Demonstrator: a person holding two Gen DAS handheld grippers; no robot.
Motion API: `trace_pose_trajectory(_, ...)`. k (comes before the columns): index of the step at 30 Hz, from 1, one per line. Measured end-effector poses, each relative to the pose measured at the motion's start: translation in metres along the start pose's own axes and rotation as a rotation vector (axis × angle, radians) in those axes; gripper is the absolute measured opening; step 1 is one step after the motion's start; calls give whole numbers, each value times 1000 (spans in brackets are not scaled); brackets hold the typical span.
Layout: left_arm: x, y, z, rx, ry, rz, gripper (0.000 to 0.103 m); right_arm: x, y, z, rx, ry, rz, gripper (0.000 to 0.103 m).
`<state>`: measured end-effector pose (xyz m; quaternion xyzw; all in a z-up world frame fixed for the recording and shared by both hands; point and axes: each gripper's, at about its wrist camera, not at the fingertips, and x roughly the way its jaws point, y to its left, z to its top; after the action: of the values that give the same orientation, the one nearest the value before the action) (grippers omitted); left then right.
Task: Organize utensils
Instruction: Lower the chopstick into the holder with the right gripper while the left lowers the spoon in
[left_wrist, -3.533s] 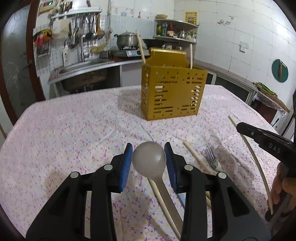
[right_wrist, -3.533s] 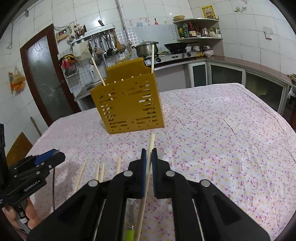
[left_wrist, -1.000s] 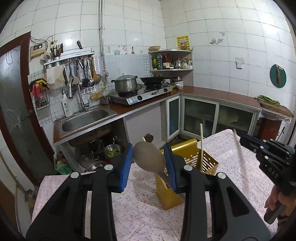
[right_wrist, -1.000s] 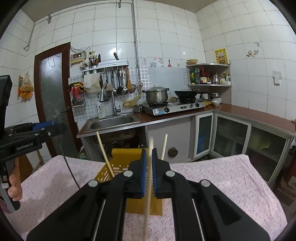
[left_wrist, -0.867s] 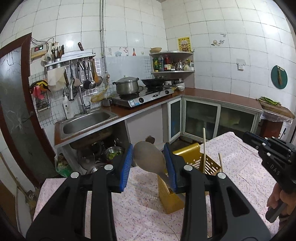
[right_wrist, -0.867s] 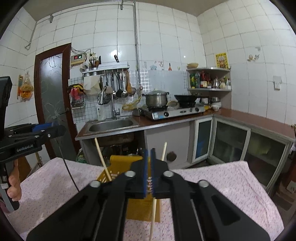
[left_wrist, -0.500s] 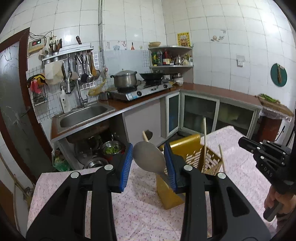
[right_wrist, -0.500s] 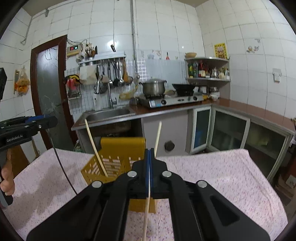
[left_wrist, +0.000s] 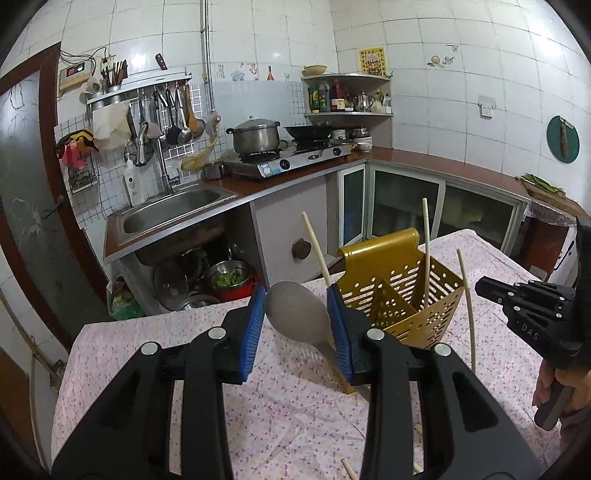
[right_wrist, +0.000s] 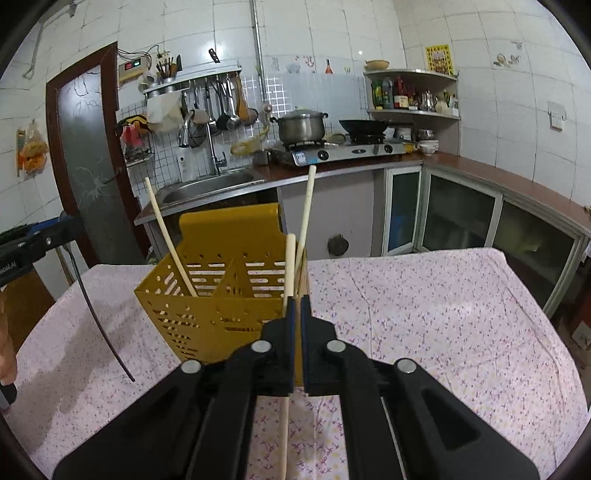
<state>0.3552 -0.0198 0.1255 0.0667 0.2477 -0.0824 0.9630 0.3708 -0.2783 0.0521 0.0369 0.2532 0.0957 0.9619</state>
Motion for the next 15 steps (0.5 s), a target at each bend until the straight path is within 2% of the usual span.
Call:
trace_pose_trajectory(1, 1, 1, -1, -4, 2, -2, 33, 1, 0, 0, 5, 1, 1, 30)
trace_pose_trajectory(2, 2, 4, -1, -9, 5, -4, 33, 1, 0, 0, 7, -5, -6, 51)
trace_pose_trajectory(3, 4, 5, -3, -13, 7, -5, 33, -1, 1, 0, 1, -19, -15, 51)
trace_pose_trajectory(8, 8, 9, -9, -28, 20, -14, 33, 7, 5, -4, -16, 21, -19, 48)
trace_pose_trajectory(13, 10, 6, -10, -24, 26, -15, 33, 19, 8, -9, -29, 63, -26, 33)
trace_pose_trajectory(15, 11, 5, -9, -23, 29, -15, 33, 22, 9, -8, -35, 78, -33, 20)
